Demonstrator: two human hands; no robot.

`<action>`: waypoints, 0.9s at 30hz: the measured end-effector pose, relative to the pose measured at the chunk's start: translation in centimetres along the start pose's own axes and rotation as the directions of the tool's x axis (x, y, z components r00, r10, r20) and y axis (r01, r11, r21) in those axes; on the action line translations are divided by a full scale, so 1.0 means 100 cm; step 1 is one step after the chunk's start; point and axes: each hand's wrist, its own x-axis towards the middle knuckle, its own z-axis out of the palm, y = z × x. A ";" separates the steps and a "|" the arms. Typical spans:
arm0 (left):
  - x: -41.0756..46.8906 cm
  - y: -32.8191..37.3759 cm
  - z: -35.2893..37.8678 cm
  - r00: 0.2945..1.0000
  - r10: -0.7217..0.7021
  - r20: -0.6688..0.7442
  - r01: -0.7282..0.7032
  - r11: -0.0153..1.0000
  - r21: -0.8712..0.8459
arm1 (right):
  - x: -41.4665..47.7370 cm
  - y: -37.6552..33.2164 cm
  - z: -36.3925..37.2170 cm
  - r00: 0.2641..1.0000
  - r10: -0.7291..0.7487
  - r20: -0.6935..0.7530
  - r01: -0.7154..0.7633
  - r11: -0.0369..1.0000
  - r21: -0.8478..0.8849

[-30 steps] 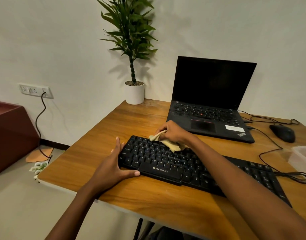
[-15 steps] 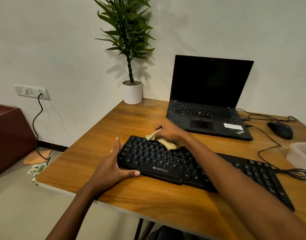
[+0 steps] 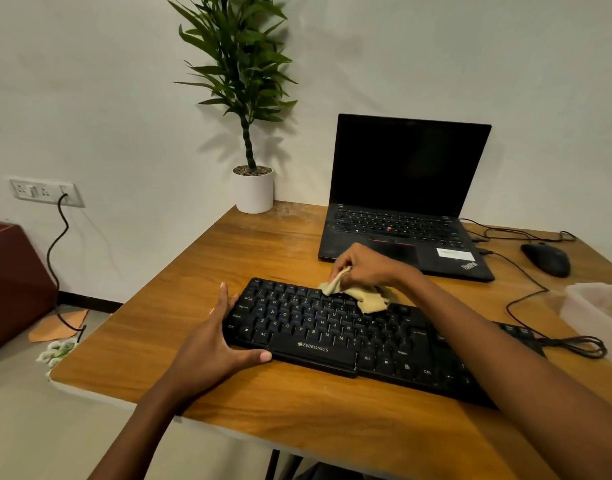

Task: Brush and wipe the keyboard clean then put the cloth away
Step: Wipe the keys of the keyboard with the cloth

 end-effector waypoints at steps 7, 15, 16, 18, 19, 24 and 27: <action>0.001 0.004 -0.001 1.000 -0.014 0.003 0.014 1.000 -0.020 | 0.060 -0.052 0.065 0.982 -0.092 -0.162 0.101 0.994 0.046; 0.001 0.000 0.000 0.999 -0.037 0.006 0.037 0.999 -0.036 | 0.007 -0.004 0.011 0.998 -0.017 -0.057 0.019 0.999 0.027; 0.002 -0.001 0.000 0.999 -0.031 0.008 0.031 0.999 -0.028 | 0.004 0.000 0.007 0.999 -0.002 -0.054 0.004 0.999 0.035; 0.003 -0.003 0.000 1.000 -0.019 0.013 0.019 1.000 -0.009 | 0.008 -0.002 0.009 0.998 0.015 -0.058 -0.012 0.999 0.051; 0.004 -0.004 0.000 1.000 -0.010 0.015 0.010 1.000 -0.007 | 0.016 -0.008 0.014 0.998 0.016 -0.056 -0.012 0.998 0.066; 0.004 -0.007 0.001 1.000 0.003 0.023 -0.003 1.000 0.009 | 0.071 -0.051 0.061 0.997 -0.009 -0.082 0.023 0.987 0.161; 0.005 -0.008 0.001 1.000 -0.013 0.022 0.012 1.000 0.027 | 0.086 -0.062 0.072 0.995 -0.042 -0.094 0.055 0.989 0.139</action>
